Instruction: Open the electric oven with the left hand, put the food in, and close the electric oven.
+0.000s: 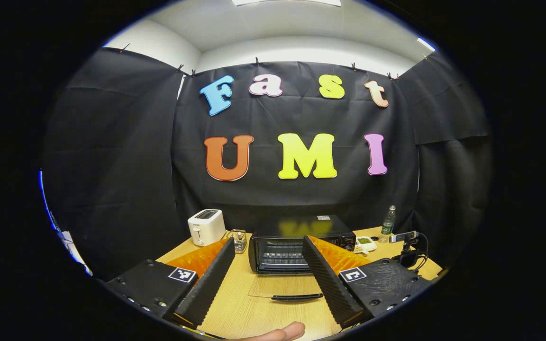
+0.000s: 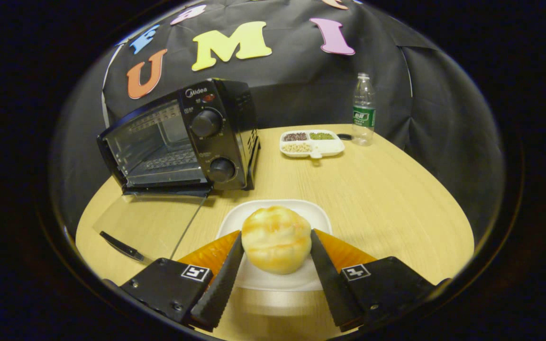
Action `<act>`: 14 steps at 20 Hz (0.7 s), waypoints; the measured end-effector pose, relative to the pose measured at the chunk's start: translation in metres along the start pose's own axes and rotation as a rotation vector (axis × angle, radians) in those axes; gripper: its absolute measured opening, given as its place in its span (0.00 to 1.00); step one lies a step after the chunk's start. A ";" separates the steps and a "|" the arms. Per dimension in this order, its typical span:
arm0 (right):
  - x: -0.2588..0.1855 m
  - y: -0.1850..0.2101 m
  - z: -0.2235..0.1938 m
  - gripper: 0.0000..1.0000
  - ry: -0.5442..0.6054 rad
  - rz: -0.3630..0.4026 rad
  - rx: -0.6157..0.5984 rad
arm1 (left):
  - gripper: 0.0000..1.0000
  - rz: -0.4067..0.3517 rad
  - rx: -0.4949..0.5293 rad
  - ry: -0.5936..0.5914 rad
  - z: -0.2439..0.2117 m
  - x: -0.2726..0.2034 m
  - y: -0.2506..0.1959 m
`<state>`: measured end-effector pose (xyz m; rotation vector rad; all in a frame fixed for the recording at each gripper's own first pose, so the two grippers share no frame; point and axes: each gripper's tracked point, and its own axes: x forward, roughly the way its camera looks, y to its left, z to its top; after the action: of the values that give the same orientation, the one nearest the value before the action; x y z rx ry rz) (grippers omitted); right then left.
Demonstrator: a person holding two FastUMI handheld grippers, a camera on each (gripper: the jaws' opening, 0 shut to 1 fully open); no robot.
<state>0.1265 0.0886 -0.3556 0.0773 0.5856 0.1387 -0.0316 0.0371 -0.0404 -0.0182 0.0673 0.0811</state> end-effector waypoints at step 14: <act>-0.054 0.137 0.079 0.82 -0.234 0.406 0.417 | 0.94 0.057 0.014 -0.016 0.002 -0.011 0.033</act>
<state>0.1111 0.2127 -0.2453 0.6108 0.3511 0.3949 -0.0448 0.0697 -0.0384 -0.0018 0.0529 0.1380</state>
